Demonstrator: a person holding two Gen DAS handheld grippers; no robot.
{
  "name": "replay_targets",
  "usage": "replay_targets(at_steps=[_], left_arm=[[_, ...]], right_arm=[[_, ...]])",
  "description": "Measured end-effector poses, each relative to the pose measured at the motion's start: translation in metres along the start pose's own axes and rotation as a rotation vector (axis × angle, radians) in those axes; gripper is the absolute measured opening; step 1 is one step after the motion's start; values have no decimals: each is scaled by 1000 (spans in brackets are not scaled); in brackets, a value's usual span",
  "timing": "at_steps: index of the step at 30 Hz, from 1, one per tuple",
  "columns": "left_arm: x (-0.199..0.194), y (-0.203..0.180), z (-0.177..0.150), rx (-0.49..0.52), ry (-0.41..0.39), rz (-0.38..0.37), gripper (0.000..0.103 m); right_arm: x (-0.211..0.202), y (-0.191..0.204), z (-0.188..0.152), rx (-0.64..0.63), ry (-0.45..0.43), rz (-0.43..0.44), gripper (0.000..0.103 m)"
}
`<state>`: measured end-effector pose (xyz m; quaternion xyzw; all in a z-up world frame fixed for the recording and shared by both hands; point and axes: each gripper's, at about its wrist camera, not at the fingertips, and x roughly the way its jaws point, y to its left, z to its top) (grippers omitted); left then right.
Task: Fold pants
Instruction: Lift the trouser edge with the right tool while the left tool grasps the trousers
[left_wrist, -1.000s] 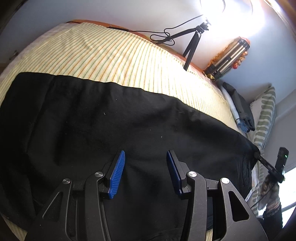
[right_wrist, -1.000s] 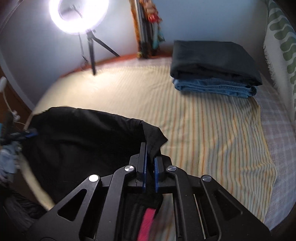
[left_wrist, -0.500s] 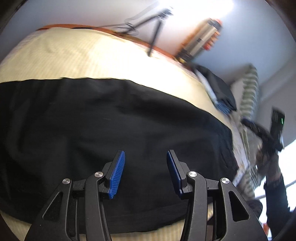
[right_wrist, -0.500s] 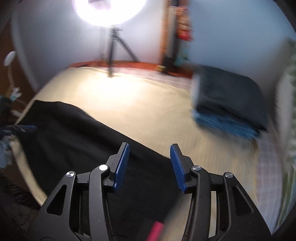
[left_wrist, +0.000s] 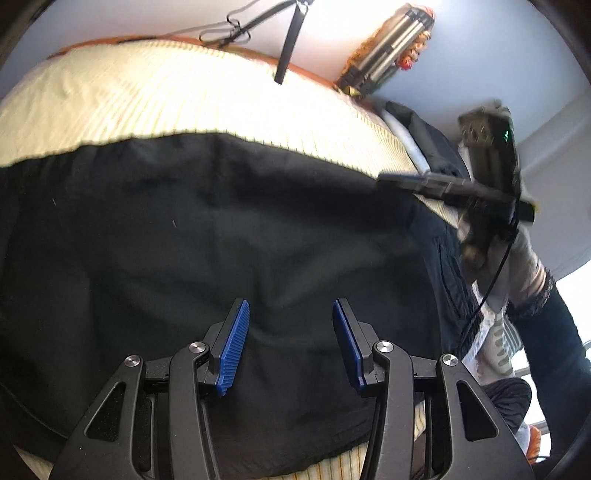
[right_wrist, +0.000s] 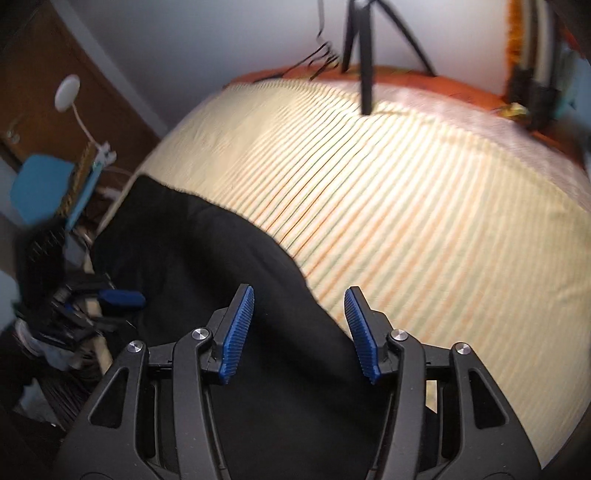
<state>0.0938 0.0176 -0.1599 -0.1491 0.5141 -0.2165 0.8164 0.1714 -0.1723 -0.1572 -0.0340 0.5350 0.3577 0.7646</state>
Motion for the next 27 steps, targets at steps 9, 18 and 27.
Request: replay_targets(at_steps=[9, 18, 27], left_arm=[[-27, -7, 61, -58, -226, 23, 46], [30, 3, 57, -35, -53, 84, 46], [18, 6, 25, 48, -20, 82, 46]], right_arm=[[-16, 80, -49, -257, -108, -155, 11], [-11, 89, -65, -268, -38, -83, 16], [-36, 59, -49, -130, -100, 31, 56]])
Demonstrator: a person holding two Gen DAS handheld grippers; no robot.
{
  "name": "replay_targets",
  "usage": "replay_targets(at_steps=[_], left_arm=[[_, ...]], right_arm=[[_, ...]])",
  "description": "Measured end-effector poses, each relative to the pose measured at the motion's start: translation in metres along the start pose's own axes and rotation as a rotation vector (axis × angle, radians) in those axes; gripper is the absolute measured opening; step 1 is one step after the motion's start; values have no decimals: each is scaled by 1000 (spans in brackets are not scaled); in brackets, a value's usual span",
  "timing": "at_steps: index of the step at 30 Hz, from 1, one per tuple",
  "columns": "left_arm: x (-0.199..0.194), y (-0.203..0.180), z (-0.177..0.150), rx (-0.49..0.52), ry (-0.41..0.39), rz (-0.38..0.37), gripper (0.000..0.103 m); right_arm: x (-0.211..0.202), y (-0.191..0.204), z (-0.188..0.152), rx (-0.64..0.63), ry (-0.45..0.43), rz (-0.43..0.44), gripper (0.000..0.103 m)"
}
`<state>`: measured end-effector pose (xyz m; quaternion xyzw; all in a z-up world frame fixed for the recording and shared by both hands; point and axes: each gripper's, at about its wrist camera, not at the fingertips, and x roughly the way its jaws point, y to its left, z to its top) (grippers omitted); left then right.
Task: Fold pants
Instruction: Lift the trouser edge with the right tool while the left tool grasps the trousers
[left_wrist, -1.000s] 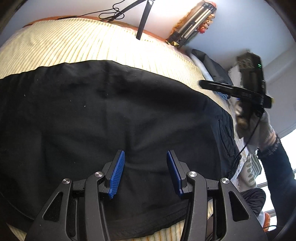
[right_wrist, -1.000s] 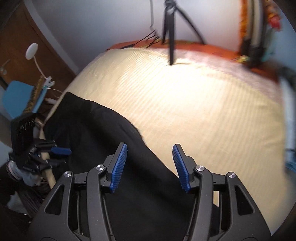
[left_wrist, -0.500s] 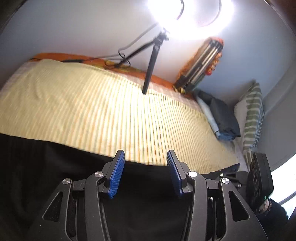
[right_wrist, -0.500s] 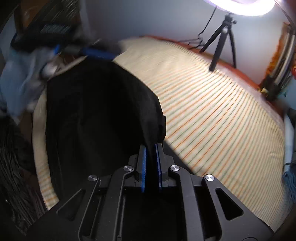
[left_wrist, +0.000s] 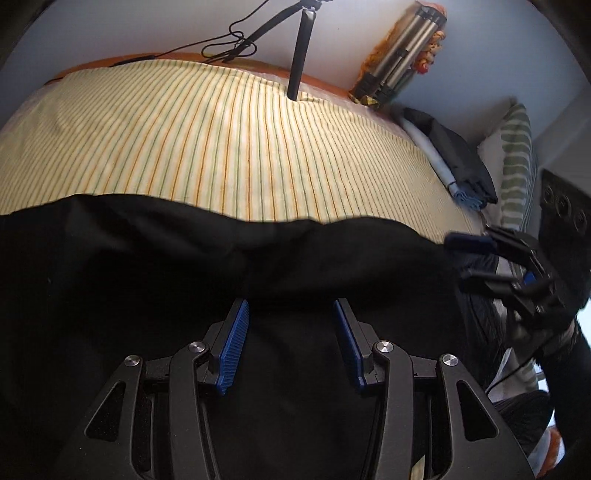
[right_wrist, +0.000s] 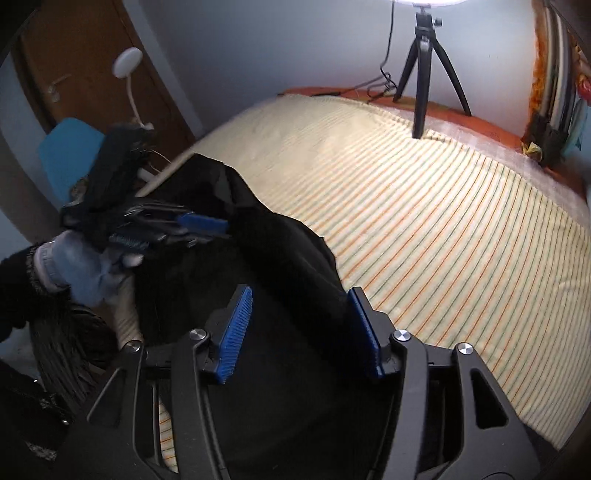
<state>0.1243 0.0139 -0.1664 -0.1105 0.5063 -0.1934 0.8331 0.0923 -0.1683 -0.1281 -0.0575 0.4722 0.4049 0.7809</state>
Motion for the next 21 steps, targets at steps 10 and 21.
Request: replay_targets(at_steps=[10, 21], left_arm=[[-1, -4, 3, 19, 6, 9, 46], [-6, -33, 31, 69, -98, 11, 46]], right_arm=[[21, -79, 28, 340, 1, 36, 56], [32, -6, 3, 73, 76, 39, 17]])
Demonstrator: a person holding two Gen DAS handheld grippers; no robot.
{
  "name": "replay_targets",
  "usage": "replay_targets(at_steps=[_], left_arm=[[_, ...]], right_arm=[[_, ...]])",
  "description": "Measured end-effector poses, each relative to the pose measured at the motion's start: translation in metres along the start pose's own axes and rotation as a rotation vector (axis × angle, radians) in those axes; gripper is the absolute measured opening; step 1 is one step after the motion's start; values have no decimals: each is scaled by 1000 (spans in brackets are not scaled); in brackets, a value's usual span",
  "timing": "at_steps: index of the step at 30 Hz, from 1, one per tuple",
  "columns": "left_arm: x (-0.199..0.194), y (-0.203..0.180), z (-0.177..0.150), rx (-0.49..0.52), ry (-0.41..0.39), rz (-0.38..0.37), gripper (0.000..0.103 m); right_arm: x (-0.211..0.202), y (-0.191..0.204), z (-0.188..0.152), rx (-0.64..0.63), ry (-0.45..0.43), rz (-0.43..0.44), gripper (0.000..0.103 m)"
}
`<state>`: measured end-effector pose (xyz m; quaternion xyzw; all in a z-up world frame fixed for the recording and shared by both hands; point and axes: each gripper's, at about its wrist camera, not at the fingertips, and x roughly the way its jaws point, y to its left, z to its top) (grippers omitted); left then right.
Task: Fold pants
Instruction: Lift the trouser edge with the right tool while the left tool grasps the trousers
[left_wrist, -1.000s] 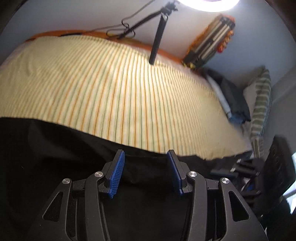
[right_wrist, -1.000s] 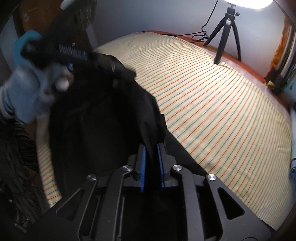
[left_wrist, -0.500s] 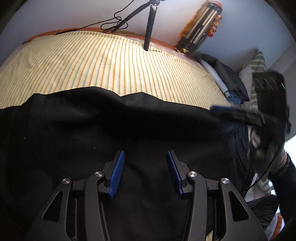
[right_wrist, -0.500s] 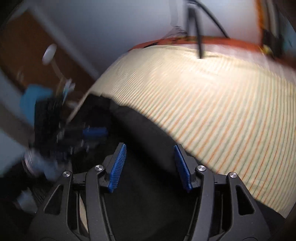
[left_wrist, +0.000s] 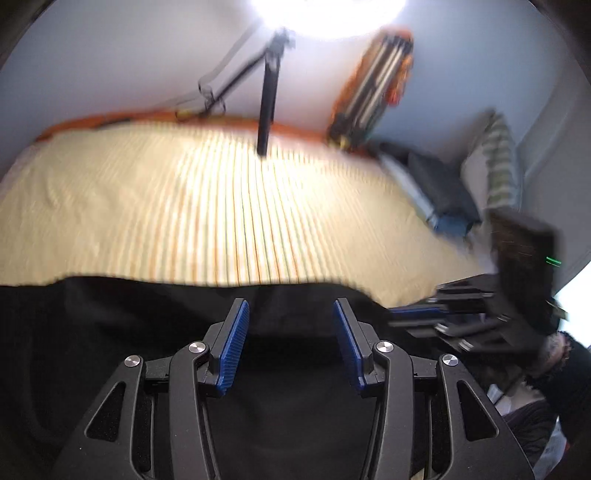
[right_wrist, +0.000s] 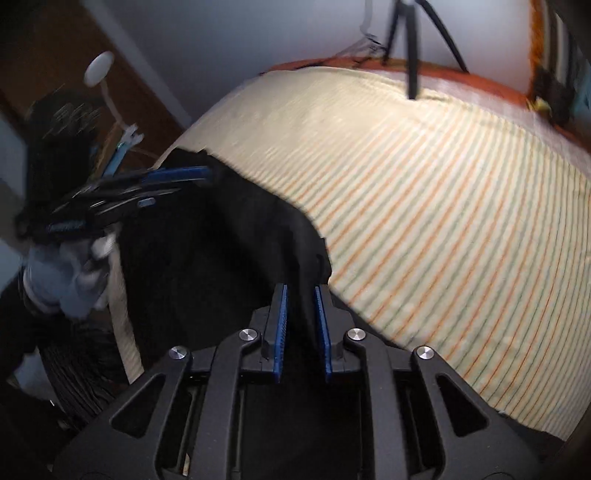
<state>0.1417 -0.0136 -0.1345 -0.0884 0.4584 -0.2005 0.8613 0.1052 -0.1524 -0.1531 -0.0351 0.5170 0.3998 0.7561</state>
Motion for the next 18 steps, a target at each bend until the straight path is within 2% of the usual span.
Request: replay_targets(at_steps=[3, 4, 7, 9, 12, 14, 16, 17, 18], left_arm=[[26, 3, -18, 0, 110, 36, 45], [25, 2, -23, 13, 81, 40, 46], [22, 1, -26, 20, 84, 37, 45], [21, 6, -28, -5, 67, 15, 45], [20, 2, -29, 13, 65, 24, 45], [21, -2, -30, 25, 64, 30, 45], [22, -1, -28, 27, 66, 24, 45], [20, 0, -29, 23, 65, 18, 45], [19, 1, -30, 20, 64, 14, 45]], right_arm=[[8, 21, -11, -99, 40, -40, 17], [9, 22, -10, -112, 48, -42, 17], [6, 14, -7, -113, 45, -42, 17], [4, 9, -4, -95, 45, -39, 22], [5, 6, 2, -66, 17, -78, 37], [10, 0, 4, -22, 23, -50, 41], [20, -7, 5, 49, 43, 16, 47], [20, -8, 3, 71, 36, 42, 55], [18, -12, 3, 105, 22, 88, 58]])
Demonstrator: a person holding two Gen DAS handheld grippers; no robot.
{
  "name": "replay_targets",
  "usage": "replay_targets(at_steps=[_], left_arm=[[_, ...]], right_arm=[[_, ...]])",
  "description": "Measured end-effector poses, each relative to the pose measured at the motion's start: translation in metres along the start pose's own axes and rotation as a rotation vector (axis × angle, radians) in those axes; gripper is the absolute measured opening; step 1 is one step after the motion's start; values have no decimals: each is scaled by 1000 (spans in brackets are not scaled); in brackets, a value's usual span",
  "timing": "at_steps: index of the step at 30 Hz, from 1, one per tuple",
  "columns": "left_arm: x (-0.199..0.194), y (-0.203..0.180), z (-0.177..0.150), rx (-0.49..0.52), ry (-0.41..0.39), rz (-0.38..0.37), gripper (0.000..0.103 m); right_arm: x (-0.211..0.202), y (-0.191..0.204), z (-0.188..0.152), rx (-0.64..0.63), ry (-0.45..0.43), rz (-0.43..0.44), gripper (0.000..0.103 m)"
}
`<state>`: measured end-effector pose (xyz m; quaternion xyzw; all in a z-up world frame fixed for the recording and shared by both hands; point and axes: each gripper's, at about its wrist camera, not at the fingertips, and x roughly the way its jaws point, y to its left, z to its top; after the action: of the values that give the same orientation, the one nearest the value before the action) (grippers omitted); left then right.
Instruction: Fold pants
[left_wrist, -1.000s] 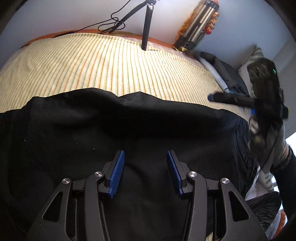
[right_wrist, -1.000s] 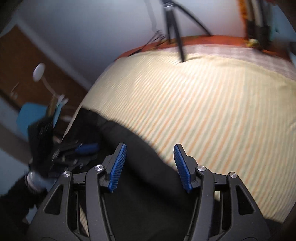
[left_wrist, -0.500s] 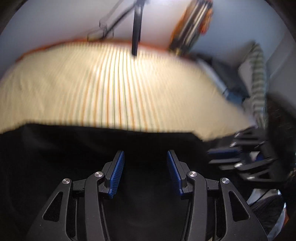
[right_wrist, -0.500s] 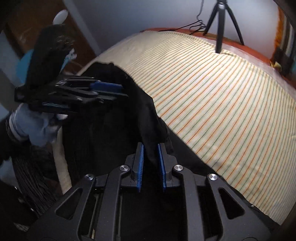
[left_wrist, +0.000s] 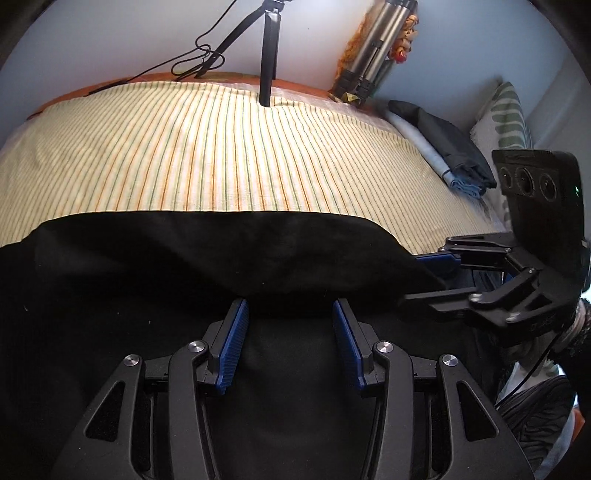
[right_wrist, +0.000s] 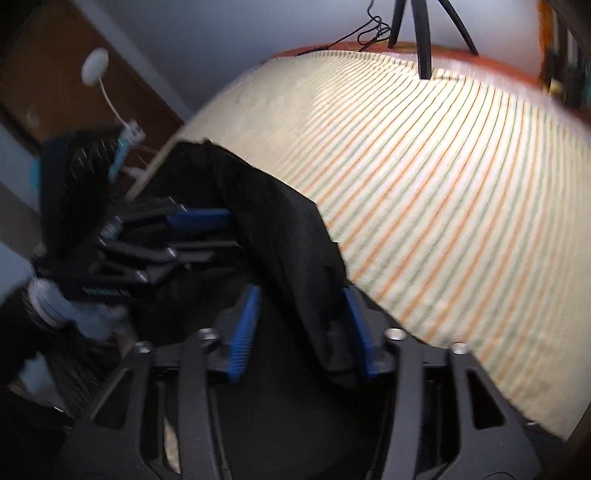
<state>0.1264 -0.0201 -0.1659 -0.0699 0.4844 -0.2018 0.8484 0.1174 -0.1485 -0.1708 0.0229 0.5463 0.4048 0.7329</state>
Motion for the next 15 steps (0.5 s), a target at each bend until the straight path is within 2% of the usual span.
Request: replay_targets(at_steps=[3, 6, 7, 8, 9, 10, 11, 14, 15], left_arm=[[-2, 0, -2, 8, -2, -4, 45], [-5, 1, -3, -1, 2, -9, 46], [-6, 2, -3, -4, 4, -10, 46], [-8, 2, -5, -6, 8, -7, 46], [-10, 2, -6, -5, 10, -1, 46], [-13, 4, -9, -3, 11, 6, 46], [-15, 5, -11, -3, 11, 10, 46], [-21, 12, -16, -22, 5, 8, 46], [-22, 14, -16, -26, 4, 11, 46]], right_arm=[[-7, -14, 3, 105, -34, 130, 60], [-11, -30, 9, 205, -70, 223, 60], [-12, -34, 11, 228, -79, 236, 55], [-11, -37, 14, 256, -84, 247, 44], [-10, -41, 17, 284, -86, 254, 39], [-9, -45, 21, 300, -96, 258, 26], [-10, -46, 23, 303, -107, 252, 14], [-22, -32, 29, 187, -128, 124, 10], [-26, -22, 36, 103, -143, 30, 10]])
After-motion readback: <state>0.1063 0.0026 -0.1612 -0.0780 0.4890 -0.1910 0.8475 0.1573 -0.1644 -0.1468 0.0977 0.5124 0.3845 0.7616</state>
